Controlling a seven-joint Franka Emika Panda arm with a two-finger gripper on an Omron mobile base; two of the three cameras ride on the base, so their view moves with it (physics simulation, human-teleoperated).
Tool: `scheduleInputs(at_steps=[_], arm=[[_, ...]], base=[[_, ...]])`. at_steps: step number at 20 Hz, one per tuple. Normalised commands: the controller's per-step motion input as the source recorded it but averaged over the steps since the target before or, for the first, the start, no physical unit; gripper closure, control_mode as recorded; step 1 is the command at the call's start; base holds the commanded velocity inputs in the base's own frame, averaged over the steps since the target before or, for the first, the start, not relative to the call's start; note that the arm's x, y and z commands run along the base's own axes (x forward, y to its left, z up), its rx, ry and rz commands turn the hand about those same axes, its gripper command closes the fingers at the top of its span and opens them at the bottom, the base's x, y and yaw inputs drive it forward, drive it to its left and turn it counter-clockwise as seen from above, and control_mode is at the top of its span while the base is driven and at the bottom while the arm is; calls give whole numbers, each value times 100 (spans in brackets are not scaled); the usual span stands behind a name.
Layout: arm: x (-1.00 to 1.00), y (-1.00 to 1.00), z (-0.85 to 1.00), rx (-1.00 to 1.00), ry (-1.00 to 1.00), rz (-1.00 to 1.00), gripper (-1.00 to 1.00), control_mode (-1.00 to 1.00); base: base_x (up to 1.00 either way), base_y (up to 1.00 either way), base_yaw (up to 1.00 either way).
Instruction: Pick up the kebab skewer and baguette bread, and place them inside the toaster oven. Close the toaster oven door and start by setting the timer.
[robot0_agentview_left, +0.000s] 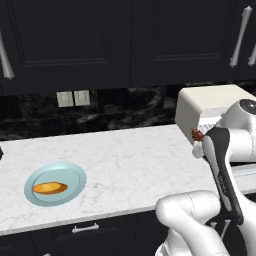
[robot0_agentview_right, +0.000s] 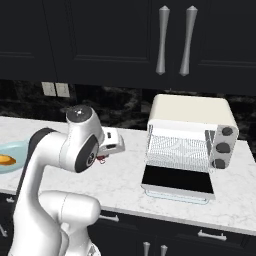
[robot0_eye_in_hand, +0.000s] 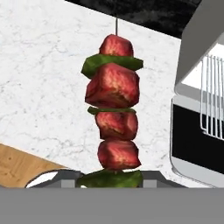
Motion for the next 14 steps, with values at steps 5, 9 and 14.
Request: scheduleInputs(at_steps=[5, 9, 14], arm=[[0, -88, 5, 2, 12, -15, 100, -100], [1, -56, -9, 0, 1, -9, 100, -100], [21, -64, -2, 0, 0, -5, 100, -100]], base=[[0, 0, 0], [0, 0, 0], [0, 0, 0]])
